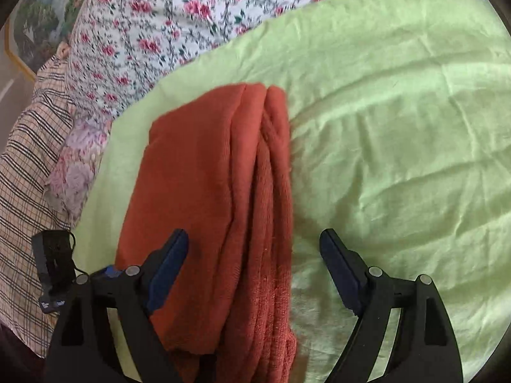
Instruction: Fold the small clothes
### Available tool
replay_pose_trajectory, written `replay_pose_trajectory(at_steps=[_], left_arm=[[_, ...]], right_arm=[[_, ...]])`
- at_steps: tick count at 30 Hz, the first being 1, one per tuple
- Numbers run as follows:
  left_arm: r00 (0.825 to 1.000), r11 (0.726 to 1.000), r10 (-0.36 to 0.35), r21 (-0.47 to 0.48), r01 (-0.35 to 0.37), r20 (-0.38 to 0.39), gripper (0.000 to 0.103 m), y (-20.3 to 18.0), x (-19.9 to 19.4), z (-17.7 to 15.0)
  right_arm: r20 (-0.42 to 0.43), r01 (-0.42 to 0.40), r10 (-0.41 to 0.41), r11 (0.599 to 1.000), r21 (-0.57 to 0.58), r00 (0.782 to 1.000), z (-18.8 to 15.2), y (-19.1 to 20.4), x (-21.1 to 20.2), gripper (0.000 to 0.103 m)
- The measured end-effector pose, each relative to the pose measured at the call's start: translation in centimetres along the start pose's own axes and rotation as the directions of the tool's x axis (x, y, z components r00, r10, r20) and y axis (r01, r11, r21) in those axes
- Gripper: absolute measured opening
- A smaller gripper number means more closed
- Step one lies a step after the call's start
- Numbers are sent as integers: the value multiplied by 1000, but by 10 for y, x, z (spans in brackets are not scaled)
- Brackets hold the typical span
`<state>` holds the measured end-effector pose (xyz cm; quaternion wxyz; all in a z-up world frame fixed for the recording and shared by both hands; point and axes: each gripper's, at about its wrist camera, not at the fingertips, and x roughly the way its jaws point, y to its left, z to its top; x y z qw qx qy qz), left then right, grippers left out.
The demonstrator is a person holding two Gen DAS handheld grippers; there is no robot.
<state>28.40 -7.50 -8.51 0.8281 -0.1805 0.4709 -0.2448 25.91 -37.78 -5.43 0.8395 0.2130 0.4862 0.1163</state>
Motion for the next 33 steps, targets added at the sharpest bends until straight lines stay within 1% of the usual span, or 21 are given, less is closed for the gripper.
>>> replay_pose_trajectory(at_steps=[1,2,3,4,5,6,7,9,12,14,19,21,22,24,26,27,28,29,31,32,33], left_arm=[[1000,1000,-3,15,3,-4,74,-3,4,3],[1000,1000,-1,31,1,-9,57,-6,8,4],[1000,999,16,46,-15,-16,49,-8,13,6],[1000,998,24,54,-24,-16,35,-8,16,3],[1000,998,20,62,-19,-9,25,-9,13,2],[1000,998,7,70,-7,0,24,-10,9,2],[1000,997,2,79,-3,16,23,-12,-2,1],[999,995,3,100,-7,45,22,-16,-18,-1],[996,990,11,137,-24,92,22,-16,-59,-11],[993,989,18,141,-34,114,22,-5,-93,-24],[987,990,59,121,-78,149,22,22,-158,-65],[984,987,99,115,-117,145,22,33,-173,-85],[984,986,115,105,-130,137,22,40,-176,-94],[987,989,125,61,-132,106,22,59,-175,-108],[990,993,114,12,-116,79,25,74,-166,-115],[991,994,111,-2,-111,78,26,77,-164,-117],[991,994,108,-13,-107,84,31,81,-163,-117],[990,994,110,-23,-108,86,40,83,-162,-116],[988,991,126,-48,-122,94,50,89,-161,-111],[986,990,134,-59,-128,101,52,92,-161,-106],[985,989,137,-69,-130,103,52,95,-159,-100]], right_arm=[[-6,10,-10,1000,-7,1000,-1,1,3,84],[-9,15,-16,1000,-14,1000,-1,4,5,84],[-19,12,-12,1000,-21,1000,-2,7,8,79],[-31,8,-9,1000,-27,999,-3,11,10,59],[-47,-6,5,1000,-31,999,-4,15,12,48],[-65,-35,34,999,-15,997,-5,17,15,39],[-62,-39,38,999,-13,997,-6,21,14,32],[-43,-17,15,999,-44,999,-11,34,9,27],[-31,-86,84,995,-47,996,-23,52,0,25],[-33,-126,123,990,-71,992,-36,70,-3,25],[-37,-263,261,961,-84,965,-76,114,1,25],[-48,-310,307,948,-76,950,-96,130,9,25],[-56,-323,319,944,-74,946,-101,135,13,25],[-85,-337,332,939,-60,939,-119,142,26,25],[-108,-320,313,946,-47,944,-129,143,37,25],[-117,-296,289,954,-43,950,-134,142,42,25],[-121,-285,279,958,-37,953,-136,140,44,25],[-119,-283,278,959,-29,953,-137,139,45,25],[-111,-270,265,962,-32,958,-137,138,44,29],[-111,-254,248,966,-40,962,-137,140,43,30],[-111,-243,237,969,-45,965,-136,141,43,33]])
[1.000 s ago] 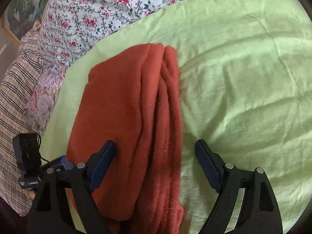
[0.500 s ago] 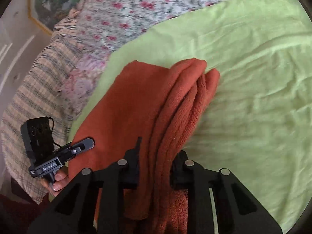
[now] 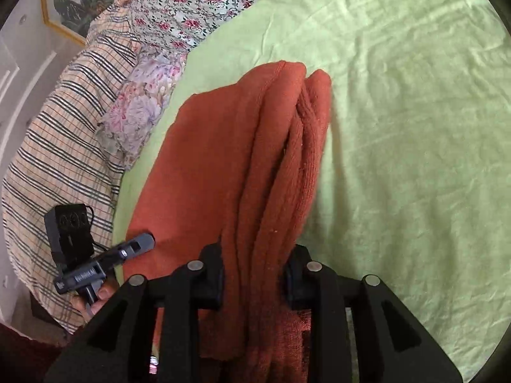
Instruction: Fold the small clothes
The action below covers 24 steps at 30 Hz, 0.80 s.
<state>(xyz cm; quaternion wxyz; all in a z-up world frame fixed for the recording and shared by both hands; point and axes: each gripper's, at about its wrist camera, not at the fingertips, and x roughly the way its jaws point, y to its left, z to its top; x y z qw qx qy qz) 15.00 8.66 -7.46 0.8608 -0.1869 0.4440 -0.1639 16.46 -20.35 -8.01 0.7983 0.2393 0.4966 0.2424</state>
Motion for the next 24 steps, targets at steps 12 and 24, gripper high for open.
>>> replay_pose_trajectory(at_steps=[12,24], left_arm=[[987,989,147,8,-148,61,52,-1,-12,24],[986,987,162,2,-162,33,52,-3,-21,4]], right_arm=[[159,162,-155,986,-30,975,25,19,-44,59],[82,199,-192,976,-89,978,41,34,-2,12]])
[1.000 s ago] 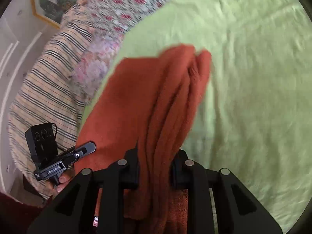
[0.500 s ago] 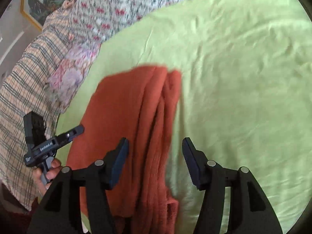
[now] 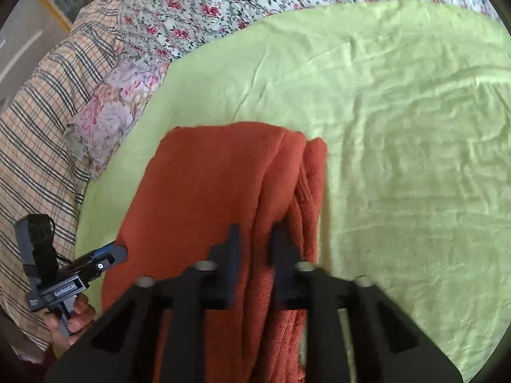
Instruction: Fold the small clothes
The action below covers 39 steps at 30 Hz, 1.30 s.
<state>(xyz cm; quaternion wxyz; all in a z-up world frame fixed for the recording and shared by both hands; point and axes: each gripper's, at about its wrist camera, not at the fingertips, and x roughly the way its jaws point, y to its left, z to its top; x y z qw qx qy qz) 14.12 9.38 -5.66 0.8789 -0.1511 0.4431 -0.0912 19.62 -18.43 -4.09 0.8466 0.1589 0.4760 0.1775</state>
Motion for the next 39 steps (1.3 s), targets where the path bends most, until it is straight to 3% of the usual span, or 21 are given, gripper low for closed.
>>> replay_pose_trajectory(at_steps=[5,9,12,19,21,23,25,26,32,39], left_arm=[[999,999,-16,28,17,-28,52,-15,0,0],[999,998,16,62,-12,-50,53,-25,8,-7],[997,999,14,50,-10,-70,57,-22,14,-11],[997,999,22,40,-19,-72,56,-25,2,-19],[998,998,23,66,-19,-52,56,-25,-14,-25],[1000,995,16,100,-13,-26,57,-27,-33,-38],[1000,991,4,133,-3,-8,59,-28,-49,-52],[1000,989,-2,149,2,-3,61,-28,-58,-61],[1000,978,-1,210,4,-15,64,-27,-72,-110],[997,968,76,241,-74,3,63,-34,-59,-121]], right_arm=[[82,-2,9,996,-84,997,12,17,-39,11],[29,76,-75,995,-60,997,6,-5,-18,11],[-19,83,-83,997,-8,996,-5,-25,7,11],[-9,109,-109,994,0,994,-6,-25,10,13],[6,78,-78,997,27,997,-9,-25,-2,15],[30,52,-54,998,44,998,-15,-22,-22,26],[53,42,-44,999,33,998,-26,-15,-40,43],[65,27,-29,999,28,997,-36,-11,-51,46],[59,-23,22,999,26,998,-95,1,-86,48],[37,42,-41,999,-24,999,-123,10,-80,47]])
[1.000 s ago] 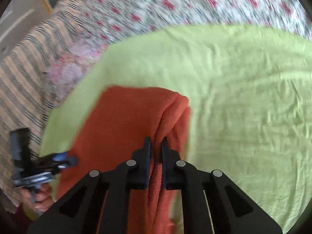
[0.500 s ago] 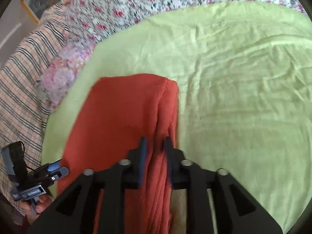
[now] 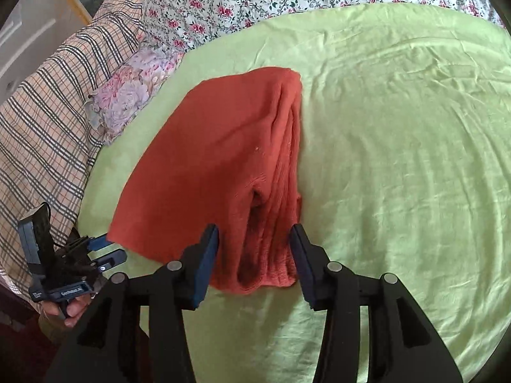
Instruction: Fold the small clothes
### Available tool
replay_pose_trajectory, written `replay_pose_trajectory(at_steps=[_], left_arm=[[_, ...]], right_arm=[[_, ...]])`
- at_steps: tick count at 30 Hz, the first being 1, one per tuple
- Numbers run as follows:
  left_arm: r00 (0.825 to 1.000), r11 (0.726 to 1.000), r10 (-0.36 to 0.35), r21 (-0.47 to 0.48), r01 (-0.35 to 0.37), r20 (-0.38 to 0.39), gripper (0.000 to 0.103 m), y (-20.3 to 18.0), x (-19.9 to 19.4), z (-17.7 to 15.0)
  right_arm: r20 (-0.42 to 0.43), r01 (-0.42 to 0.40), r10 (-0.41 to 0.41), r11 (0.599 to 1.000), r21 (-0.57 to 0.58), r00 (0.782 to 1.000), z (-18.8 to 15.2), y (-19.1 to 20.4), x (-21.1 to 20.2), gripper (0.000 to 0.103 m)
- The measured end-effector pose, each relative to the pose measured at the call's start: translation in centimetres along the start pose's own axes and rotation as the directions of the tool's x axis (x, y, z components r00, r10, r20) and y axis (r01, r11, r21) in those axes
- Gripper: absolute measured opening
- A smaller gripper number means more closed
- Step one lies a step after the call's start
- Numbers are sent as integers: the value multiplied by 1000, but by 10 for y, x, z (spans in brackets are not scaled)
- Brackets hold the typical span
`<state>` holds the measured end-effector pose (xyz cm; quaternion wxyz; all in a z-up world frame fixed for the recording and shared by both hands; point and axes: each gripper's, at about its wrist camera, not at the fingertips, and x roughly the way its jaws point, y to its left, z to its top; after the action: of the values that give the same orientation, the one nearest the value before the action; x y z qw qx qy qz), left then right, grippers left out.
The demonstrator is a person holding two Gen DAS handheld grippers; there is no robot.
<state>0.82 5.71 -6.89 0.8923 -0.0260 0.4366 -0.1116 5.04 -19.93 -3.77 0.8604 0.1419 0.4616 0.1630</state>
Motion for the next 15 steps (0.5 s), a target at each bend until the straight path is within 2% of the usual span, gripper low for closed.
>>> replay_pose_trajectory(at_steps=[2,3,4,5,6,8,10,11,14,15], left_arm=[[1000,1000,5,-14,-5,19,60,0,3,5],[1000,1000,19,-15,-19,20,57,0,5,6],[999,999,37,-12,-37,15,43,-1,9,7],[999,999,47,-2,-47,4,31,-2,14,8],[999,998,55,6,-55,-2,28,-4,16,8],[997,997,70,14,-71,21,13,-9,9,7],[993,994,104,32,-106,55,10,-15,0,5],[992,993,112,34,-114,55,8,-18,-1,5],[989,989,144,32,-145,10,6,-23,8,0],[988,988,151,33,-151,0,6,-25,11,-2]], right_arm=[[11,-1,1,1000,-15,1000,1,4,1,36],[3,-23,23,1000,-9,1000,2,5,3,20],[-5,-42,42,999,3,999,4,4,5,5],[-9,-59,59,998,10,998,5,4,5,5],[-3,-77,77,997,8,997,8,6,4,5],[38,-77,77,997,-14,996,17,13,-7,5],[94,-86,89,996,-32,992,25,17,-26,4],[116,-64,70,996,-60,991,28,20,-38,4],[88,17,-7,994,-108,996,25,19,-35,4],[51,49,-44,993,-109,998,20,13,-22,4]])
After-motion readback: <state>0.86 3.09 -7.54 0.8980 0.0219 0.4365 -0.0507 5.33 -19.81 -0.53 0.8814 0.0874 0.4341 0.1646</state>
